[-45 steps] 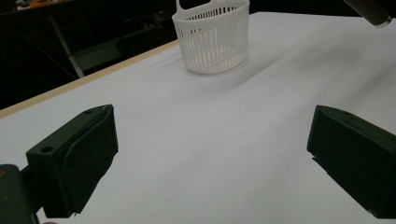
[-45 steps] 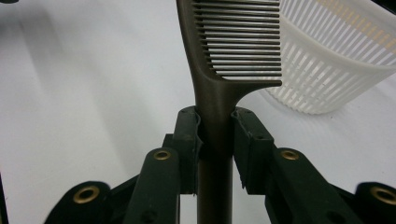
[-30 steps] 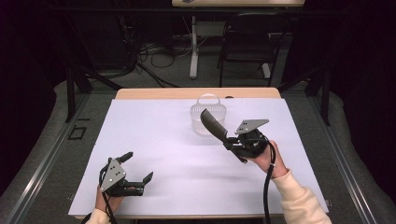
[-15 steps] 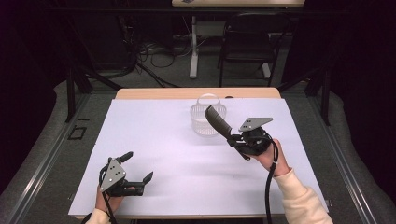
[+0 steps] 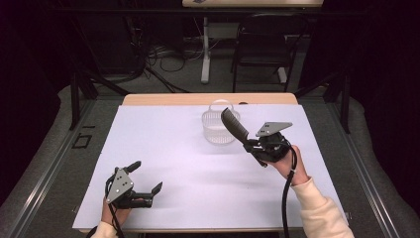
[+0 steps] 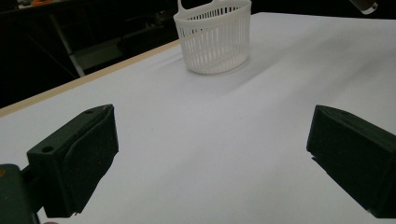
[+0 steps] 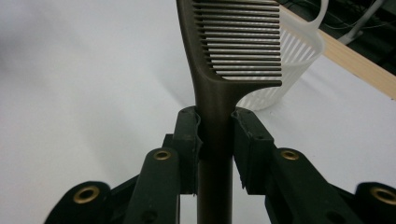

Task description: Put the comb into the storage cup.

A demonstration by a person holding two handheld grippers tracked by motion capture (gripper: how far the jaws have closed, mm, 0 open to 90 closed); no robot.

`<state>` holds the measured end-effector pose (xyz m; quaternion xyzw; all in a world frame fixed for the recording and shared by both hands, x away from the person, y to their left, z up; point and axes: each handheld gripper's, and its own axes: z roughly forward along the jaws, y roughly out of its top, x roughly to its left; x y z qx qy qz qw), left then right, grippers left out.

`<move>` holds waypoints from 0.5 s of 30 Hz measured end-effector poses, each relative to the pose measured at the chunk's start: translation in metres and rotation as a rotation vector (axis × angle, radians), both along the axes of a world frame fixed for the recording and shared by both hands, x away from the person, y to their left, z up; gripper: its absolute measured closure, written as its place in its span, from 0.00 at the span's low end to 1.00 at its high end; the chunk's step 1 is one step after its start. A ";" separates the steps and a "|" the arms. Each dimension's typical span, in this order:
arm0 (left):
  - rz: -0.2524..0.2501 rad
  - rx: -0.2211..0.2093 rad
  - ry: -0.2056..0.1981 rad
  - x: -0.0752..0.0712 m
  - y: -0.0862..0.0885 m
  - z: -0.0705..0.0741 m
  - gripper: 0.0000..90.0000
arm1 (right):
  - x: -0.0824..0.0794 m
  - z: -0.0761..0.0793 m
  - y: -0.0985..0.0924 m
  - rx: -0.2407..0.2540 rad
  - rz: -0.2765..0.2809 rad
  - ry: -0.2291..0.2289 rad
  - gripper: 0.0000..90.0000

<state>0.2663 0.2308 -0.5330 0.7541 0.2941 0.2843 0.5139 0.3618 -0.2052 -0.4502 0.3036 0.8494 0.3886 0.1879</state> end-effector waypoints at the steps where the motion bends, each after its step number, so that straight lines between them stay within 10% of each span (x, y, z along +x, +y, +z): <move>1: 0.000 -0.001 0.000 0.000 0.000 0.000 0.02 | 0.000 0.001 -0.001 0.003 -0.002 -0.001 0.80; 15: 0.001 -0.004 0.001 0.000 0.000 0.000 0.02 | 0.006 0.003 -0.002 0.010 -0.011 -0.010 0.81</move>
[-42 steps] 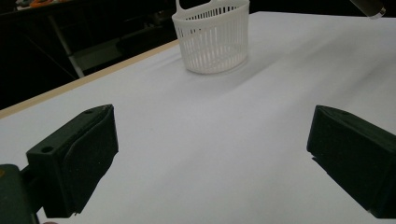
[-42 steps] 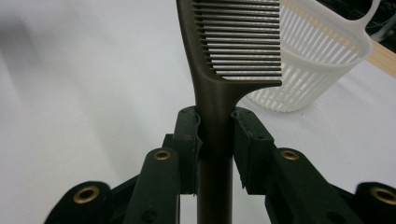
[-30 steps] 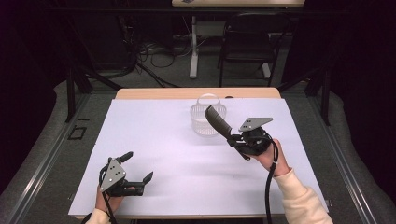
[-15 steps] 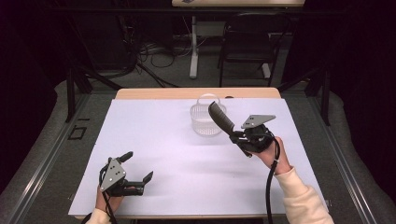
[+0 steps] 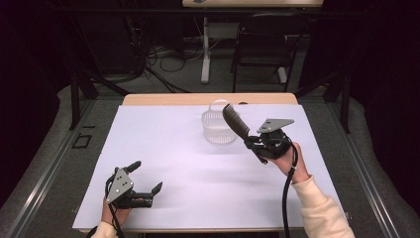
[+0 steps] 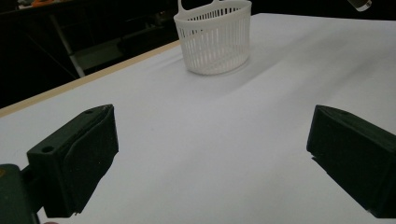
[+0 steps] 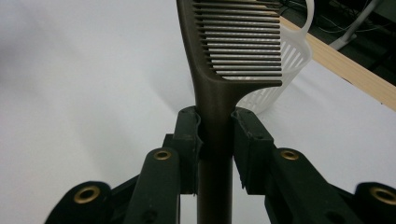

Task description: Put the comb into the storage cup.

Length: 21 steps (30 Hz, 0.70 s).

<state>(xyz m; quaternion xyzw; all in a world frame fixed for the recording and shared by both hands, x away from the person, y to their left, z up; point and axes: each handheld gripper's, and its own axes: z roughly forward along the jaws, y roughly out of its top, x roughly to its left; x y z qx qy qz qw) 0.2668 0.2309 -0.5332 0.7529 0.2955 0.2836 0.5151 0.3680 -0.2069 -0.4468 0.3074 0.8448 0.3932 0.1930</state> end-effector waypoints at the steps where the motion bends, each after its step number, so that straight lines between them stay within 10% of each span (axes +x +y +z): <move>1: -0.001 0.000 0.000 0.000 0.000 0.000 0.02 | 0.000 0.000 0.000 0.000 0.000 0.004 0.81; 21: 0.006 0.003 0.004 0.001 0.000 -0.001 0.02 | 0.017 0.010 0.003 -0.014 -0.006 -0.016 0.81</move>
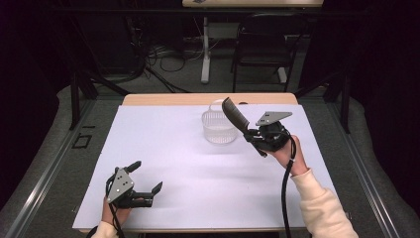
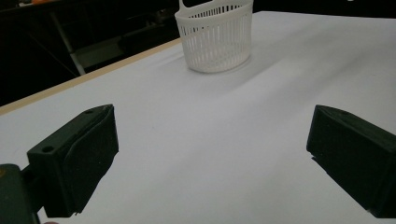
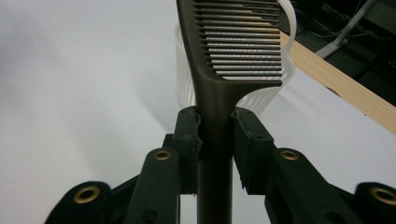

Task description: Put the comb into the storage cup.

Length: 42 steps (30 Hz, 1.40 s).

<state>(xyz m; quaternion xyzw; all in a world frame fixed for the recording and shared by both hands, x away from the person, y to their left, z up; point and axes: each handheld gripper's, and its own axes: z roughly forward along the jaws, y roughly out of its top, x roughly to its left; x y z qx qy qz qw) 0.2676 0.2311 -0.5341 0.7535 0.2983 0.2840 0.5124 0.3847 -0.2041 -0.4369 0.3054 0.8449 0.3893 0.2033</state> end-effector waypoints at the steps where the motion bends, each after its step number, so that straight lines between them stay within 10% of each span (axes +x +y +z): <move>1: 0.000 0.000 0.000 0.000 0.000 0.000 0.02 | 0.001 0.001 0.000 -0.003 0.001 -0.001 0.81; 42: 0.003 -0.005 -0.005 -0.001 0.001 0.000 0.03 | 0.038 0.015 0.017 -0.091 -0.028 -0.023 0.81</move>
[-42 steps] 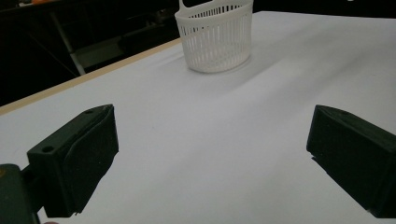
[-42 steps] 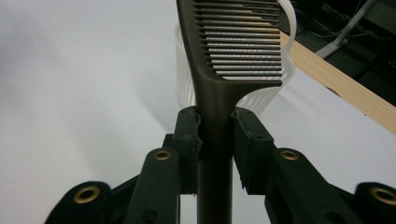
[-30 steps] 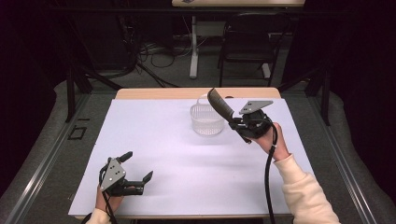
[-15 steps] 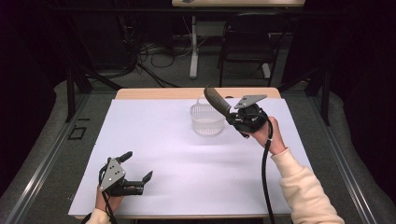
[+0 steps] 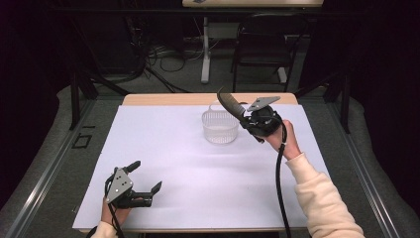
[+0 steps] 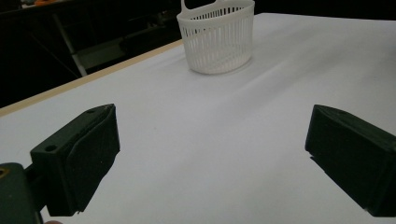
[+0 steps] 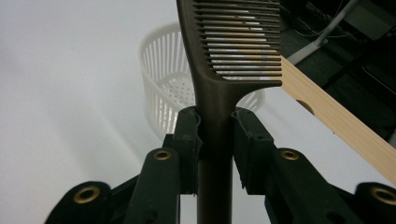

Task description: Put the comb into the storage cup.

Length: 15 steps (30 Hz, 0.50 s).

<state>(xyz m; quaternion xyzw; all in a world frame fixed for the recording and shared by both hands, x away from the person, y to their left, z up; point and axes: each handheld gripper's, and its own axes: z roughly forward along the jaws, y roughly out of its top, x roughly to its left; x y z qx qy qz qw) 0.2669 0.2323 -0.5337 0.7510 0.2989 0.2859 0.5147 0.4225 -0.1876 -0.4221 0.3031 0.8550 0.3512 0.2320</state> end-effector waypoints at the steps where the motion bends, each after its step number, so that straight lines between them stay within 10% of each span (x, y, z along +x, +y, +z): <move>1: 0.000 -0.001 0.000 0.000 0.000 0.000 0.03 | 0.001 0.000 0.000 -0.001 -0.001 -0.001 0.81; 15: -0.002 0.002 -0.003 0.000 0.000 0.000 0.04 | 0.015 0.003 0.007 -0.013 -0.015 0.000 0.81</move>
